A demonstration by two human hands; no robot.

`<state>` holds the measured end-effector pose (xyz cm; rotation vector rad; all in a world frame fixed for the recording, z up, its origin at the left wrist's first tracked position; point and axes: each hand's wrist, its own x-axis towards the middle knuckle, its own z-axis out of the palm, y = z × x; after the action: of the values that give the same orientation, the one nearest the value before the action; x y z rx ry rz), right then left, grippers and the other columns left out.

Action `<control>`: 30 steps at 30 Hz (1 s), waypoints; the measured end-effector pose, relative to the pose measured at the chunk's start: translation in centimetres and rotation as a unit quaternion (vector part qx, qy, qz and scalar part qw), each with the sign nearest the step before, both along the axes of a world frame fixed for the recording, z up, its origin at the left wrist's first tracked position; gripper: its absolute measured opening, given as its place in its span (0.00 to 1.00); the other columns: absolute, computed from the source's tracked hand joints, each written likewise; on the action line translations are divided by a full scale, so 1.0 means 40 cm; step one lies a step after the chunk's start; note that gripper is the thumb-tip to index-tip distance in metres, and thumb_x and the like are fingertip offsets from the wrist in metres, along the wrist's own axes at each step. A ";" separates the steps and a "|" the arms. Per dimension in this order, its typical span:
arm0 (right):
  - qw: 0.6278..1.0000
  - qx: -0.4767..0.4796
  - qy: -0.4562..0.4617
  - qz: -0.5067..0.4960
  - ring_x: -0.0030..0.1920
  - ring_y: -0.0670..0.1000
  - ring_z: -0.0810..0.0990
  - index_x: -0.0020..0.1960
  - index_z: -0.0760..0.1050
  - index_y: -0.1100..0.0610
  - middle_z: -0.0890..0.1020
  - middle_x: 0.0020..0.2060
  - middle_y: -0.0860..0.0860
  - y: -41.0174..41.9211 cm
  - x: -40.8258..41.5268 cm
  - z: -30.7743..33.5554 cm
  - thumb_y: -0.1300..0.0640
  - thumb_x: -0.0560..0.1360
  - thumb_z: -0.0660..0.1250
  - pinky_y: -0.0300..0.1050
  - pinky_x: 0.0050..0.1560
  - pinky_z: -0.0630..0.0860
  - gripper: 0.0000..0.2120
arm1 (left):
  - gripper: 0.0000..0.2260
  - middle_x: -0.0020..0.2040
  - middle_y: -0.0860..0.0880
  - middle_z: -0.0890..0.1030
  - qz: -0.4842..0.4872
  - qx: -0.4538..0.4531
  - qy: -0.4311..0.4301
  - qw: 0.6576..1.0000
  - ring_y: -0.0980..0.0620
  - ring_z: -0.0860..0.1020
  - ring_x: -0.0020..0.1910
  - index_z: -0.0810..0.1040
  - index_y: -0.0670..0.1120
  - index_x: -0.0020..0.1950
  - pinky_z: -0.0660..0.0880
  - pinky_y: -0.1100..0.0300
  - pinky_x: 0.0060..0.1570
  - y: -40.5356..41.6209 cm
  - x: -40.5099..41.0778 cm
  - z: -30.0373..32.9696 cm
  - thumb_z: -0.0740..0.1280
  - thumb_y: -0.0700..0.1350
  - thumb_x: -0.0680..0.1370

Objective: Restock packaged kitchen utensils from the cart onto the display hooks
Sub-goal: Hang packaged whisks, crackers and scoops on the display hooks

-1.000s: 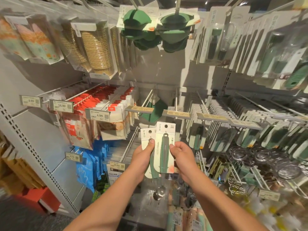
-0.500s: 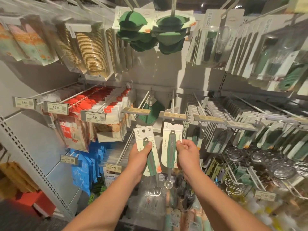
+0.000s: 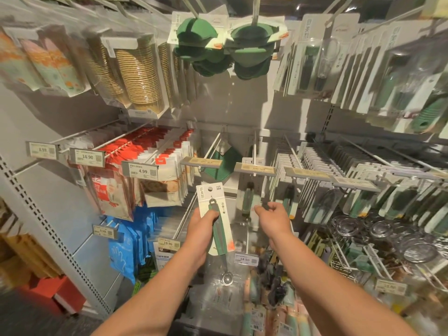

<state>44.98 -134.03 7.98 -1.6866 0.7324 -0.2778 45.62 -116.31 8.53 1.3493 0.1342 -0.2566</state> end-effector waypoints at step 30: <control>0.990 0.005 -0.115 0.080 0.38 0.50 0.76 0.50 0.81 0.58 0.83 0.40 0.54 0.037 -0.086 -0.012 0.54 0.84 0.64 0.46 0.43 0.73 0.10 | 0.09 0.48 0.52 0.85 -0.101 0.056 -0.030 0.993 0.63 0.84 0.38 0.78 0.45 0.63 0.77 0.69 0.37 -0.073 -0.018 -0.027 0.68 0.43 0.83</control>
<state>41.54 -132.54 7.51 -1.6592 0.4236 -0.3474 44.91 -119.23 7.45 1.4823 -0.0392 -0.3841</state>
